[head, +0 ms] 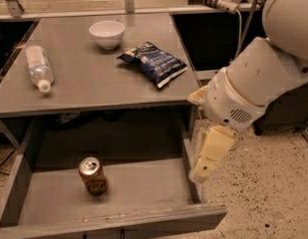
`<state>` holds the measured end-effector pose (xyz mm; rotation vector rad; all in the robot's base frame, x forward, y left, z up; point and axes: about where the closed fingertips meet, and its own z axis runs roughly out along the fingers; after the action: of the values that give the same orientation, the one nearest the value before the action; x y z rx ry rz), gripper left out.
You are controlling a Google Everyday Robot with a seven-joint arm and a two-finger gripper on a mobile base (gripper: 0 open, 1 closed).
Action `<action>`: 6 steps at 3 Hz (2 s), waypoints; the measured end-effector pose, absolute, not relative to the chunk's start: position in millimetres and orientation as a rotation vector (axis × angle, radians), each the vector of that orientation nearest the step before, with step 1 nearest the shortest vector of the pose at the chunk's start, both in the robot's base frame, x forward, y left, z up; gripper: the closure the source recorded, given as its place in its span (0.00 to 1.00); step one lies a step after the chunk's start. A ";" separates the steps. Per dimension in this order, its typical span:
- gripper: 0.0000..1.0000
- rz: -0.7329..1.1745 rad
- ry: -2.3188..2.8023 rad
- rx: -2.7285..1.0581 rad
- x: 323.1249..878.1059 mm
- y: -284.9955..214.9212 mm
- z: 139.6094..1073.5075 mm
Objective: Pick orange can from top drawer and place on counter
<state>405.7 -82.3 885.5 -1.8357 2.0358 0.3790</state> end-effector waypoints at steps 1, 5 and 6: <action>0.00 0.450 2.002 -1.831 397.0 -64.0 862.6; 0.00 0.523 1.958 -1.684 423.1 18.0 765.3; 0.00 0.491 1.926 -1.598 445.3 32.4 756.9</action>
Offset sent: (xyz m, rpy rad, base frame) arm -0.0014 0.0882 -0.1140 0.1513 0.0678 0.0251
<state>445.3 32.4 756.9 -1.5979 1.9265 0.4914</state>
